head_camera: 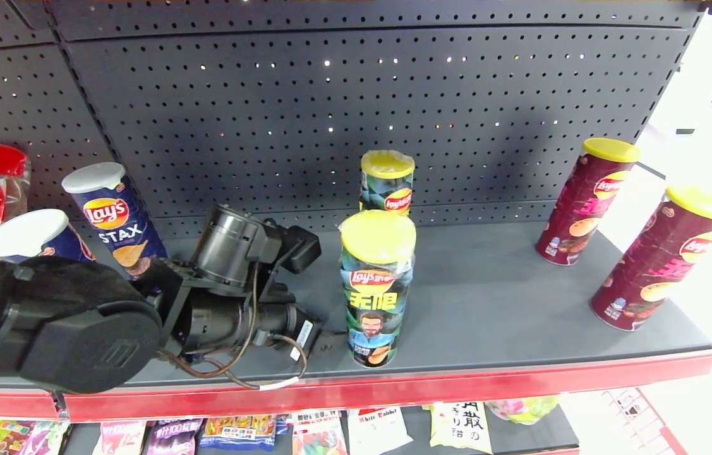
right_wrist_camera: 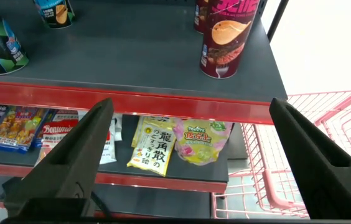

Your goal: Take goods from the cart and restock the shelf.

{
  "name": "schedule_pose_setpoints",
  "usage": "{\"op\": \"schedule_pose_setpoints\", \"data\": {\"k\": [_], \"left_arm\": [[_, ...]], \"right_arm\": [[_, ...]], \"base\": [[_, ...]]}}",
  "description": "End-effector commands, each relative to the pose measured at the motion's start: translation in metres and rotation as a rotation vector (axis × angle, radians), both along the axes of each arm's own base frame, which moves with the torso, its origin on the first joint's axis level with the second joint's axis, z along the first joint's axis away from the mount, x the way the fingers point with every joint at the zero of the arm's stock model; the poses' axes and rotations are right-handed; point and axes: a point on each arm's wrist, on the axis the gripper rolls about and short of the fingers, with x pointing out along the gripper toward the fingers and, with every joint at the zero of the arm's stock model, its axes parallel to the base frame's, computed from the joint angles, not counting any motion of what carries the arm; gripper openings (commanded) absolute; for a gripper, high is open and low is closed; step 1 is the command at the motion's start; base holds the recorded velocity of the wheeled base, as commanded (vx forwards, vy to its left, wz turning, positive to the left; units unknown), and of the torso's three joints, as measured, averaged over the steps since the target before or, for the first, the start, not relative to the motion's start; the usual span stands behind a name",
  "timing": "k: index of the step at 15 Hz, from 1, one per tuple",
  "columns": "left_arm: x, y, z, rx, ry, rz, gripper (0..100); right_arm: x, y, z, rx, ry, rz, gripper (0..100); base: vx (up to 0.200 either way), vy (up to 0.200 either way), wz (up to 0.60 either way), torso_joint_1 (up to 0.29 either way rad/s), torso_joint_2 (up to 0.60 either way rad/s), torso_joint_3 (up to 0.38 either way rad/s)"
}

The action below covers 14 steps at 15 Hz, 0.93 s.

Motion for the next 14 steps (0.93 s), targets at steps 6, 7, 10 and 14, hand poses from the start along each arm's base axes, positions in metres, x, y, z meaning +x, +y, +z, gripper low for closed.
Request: {"op": "schedule_pose_setpoints", "data": {"k": [6,7,10,14], "left_arm": [[-0.0003,-0.0001,0.0009,-0.006,0.000,-0.006,100],[-0.0006,-0.0005,0.0009,-0.007,0.001,-0.010,100],[-0.0013,-0.0014,0.0009,-0.010,0.004,-0.018,100],[-0.0013,-0.0020,0.0014,-0.013,0.002,-0.020,100]], "right_arm": [[0.0004,0.0001,0.0002,-0.001,0.003,0.002,100],[0.0004,0.0001,0.0002,-0.001,0.003,0.000,100],[0.0004,0.0001,0.0002,-0.001,0.003,0.000,100],[0.0002,0.0001,0.0001,-0.001,0.001,0.000,100]], "base": [[0.000,0.000,0.00,0.000,0.00,0.000],[0.000,0.000,0.00,0.000,0.00,0.000],[0.000,0.000,0.00,0.000,0.00,0.000],[0.000,0.000,0.00,0.000,0.00,0.000]]}}
